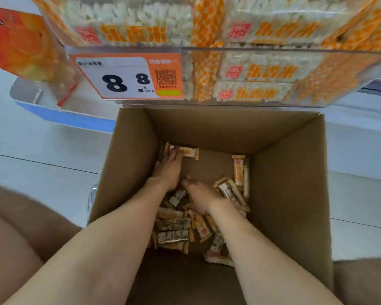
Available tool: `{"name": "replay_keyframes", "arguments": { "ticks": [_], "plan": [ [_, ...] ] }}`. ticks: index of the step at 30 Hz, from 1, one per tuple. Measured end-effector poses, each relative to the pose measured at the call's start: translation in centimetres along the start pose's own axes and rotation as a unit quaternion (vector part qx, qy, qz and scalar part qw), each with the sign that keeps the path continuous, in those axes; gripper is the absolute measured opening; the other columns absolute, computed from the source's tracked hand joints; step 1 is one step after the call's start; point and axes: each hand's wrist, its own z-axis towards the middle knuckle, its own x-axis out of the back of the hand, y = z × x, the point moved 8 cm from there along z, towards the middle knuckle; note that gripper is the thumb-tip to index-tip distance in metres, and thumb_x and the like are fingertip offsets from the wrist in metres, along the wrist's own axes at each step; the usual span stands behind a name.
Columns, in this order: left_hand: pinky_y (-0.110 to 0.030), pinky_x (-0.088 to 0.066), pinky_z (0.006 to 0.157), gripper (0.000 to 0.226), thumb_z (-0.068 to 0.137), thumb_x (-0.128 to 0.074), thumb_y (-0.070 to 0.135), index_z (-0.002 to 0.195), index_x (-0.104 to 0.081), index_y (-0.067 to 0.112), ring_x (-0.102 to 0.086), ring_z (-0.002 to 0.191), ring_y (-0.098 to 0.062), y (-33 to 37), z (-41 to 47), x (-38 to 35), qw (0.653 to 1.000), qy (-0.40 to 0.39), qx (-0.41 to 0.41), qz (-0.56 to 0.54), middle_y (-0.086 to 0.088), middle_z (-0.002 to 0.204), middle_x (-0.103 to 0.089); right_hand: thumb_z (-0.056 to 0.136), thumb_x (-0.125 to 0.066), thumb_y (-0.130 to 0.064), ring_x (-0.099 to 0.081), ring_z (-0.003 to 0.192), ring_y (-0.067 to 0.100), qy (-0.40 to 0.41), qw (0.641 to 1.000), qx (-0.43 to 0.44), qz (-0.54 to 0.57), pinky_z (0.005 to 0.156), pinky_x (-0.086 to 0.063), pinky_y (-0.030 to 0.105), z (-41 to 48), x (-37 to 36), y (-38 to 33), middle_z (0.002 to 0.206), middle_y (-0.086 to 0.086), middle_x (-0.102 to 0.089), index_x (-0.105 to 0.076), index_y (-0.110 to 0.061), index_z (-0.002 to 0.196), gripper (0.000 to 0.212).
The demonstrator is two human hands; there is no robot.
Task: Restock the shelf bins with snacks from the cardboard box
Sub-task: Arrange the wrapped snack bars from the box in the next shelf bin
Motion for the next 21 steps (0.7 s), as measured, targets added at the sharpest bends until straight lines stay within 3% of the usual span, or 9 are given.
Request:
{"name": "replay_keyframes", "arguments": {
  "ticks": [2,4,9,12,16,19,21],
  "plan": [
    [-0.057,-0.026,0.121,0.103,0.090,-0.065,-0.007,0.167,-0.004,0.027,-0.017,0.158,-0.035,-0.8,0.6,-0.8,1.000,-0.015,-0.012,0.013,0.006,0.174,0.014,0.098,-0.058,-0.008,-0.022,0.157,0.034,-0.032,0.996,0.021,-0.077,0.121,-0.031,0.056,1.0,-2.1,0.4,0.172,0.008,-0.021,-0.032,-0.030,0.161,0.071],
    [-0.055,-0.026,0.121,0.102,0.091,-0.059,-0.010,0.167,-0.002,0.028,-0.019,0.157,-0.037,-1.4,0.9,-1.4,0.999,-0.026,-0.008,0.031,0.006,0.174,0.015,0.101,-0.055,-0.012,-0.012,0.158,0.036,-0.021,0.988,0.020,-0.150,0.122,-0.023,0.060,1.6,-3.0,1.1,0.174,0.005,-0.009,-0.032,-0.031,0.161,0.067],
    [-0.053,-0.027,0.123,0.095,0.089,-0.067,-0.004,0.165,-0.014,0.017,-0.020,0.152,-0.041,-0.8,1.4,-1.0,0.996,0.020,0.018,0.080,-0.012,0.169,-0.011,0.104,-0.045,-0.012,-0.038,0.137,0.041,0.072,0.977,-0.065,-0.192,0.110,-0.033,0.051,1.3,-0.9,2.9,0.148,0.019,-0.044,-0.042,-0.020,0.149,0.046],
    [-0.051,-0.031,0.120,0.085,0.088,-0.069,-0.003,0.160,-0.026,0.012,-0.024,0.147,-0.039,0.0,1.5,-0.7,0.992,0.046,0.013,0.115,-0.016,0.162,-0.018,0.100,-0.053,-0.009,-0.045,0.137,0.038,0.091,0.973,-0.097,-0.186,0.111,-0.033,0.049,1.0,0.3,4.6,0.145,0.016,-0.052,-0.045,-0.016,0.148,0.049],
    [-0.055,-0.038,0.114,0.066,0.092,-0.059,-0.006,0.150,-0.035,0.015,-0.037,0.141,-0.042,0.0,1.6,-1.1,0.996,0.037,0.020,0.078,-0.016,0.155,-0.035,0.098,-0.059,-0.014,-0.044,0.139,0.034,0.119,0.977,-0.130,-0.120,0.113,-0.032,0.048,0.4,0.9,6.2,0.146,0.013,-0.055,-0.045,-0.017,0.148,0.052],
    [-0.054,-0.041,0.109,0.059,0.092,-0.058,-0.007,0.143,-0.039,0.017,-0.047,0.136,-0.040,-0.3,1.5,-0.9,0.996,0.054,0.025,0.062,-0.016,0.146,-0.047,0.102,-0.052,-0.023,-0.052,0.128,0.032,0.258,0.955,-0.148,-0.018,0.106,-0.037,0.046,-1.5,2.6,7.0,0.134,0.010,-0.064,-0.053,-0.017,0.141,0.040],
    [-0.051,-0.045,0.106,0.054,0.092,-0.062,-0.003,0.138,-0.043,0.017,-0.053,0.130,-0.038,-0.4,1.2,-1.0,0.996,0.068,0.032,0.038,-0.015,0.140,-0.054,0.106,-0.047,-0.020,-0.064,0.110,0.029,0.373,0.911,-0.150,0.093,0.094,-0.048,0.042,-3.4,4.1,7.5,0.113,0.009,-0.072,-0.058,-0.016,0.137,0.033]
  ]
}}
